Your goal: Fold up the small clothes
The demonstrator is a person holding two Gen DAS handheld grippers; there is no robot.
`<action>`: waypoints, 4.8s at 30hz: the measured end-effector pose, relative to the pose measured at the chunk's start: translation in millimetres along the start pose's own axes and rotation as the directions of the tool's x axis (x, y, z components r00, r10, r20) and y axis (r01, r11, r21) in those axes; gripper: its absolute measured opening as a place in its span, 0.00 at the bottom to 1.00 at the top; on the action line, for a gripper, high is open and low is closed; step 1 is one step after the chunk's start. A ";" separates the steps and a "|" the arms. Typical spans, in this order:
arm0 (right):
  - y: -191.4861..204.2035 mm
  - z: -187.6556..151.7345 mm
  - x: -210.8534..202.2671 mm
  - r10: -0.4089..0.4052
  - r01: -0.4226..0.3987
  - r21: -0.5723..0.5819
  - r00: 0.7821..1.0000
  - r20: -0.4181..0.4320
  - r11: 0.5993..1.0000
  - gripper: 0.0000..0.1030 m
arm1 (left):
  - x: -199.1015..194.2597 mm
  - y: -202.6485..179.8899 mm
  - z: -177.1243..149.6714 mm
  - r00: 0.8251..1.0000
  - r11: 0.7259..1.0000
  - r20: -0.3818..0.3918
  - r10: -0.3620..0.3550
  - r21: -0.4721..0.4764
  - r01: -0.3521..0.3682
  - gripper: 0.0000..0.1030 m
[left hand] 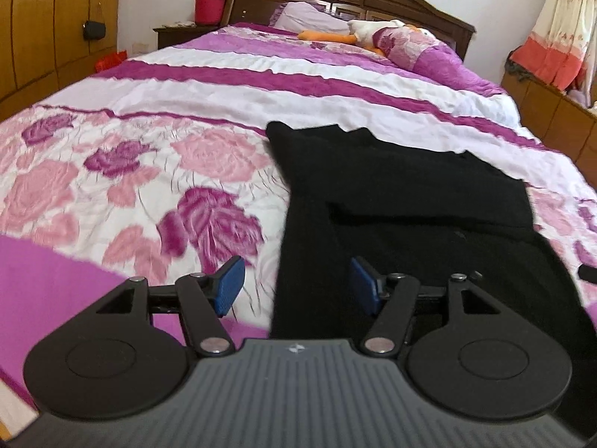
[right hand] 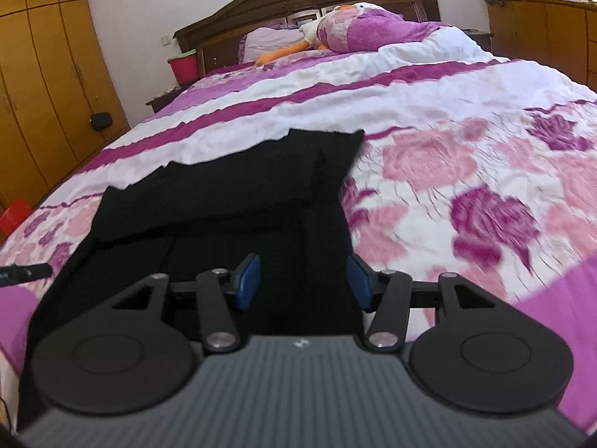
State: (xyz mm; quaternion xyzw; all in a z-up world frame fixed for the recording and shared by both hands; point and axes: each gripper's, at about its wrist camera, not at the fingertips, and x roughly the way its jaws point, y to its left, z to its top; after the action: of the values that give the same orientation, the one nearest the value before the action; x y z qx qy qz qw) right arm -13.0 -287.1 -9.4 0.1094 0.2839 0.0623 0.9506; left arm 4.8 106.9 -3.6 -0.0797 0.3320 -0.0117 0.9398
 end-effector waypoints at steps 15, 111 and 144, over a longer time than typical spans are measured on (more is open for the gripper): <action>-8.3 -64.7 -51.8 -0.014 0.017 0.044 0.998 -0.062 0.999 0.52 | -40.8 4.4 -80.1 0.991 0.998 -0.127 -0.044 -0.040 0.039 0.66; -36.8 86.5 153.9 0.101 -0.176 0.394 0.973 0.205 0.902 0.09 | 173.1 -11.0 106.2 0.987 0.968 0.140 -0.075 -0.229 0.106 0.07; -28.5 49.3 127.6 0.128 -0.149 0.318 0.988 0.085 0.936 0.31 | 141.9 -17.2 66.8 0.975 0.954 0.078 -0.210 -0.203 0.221 0.46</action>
State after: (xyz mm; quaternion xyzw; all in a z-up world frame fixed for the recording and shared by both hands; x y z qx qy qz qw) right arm 121.9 -300.1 -43.3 0.2853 0.2518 0.0782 0.9214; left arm 157.7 88.7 -37.9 -0.2149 0.2944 -0.0767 0.9280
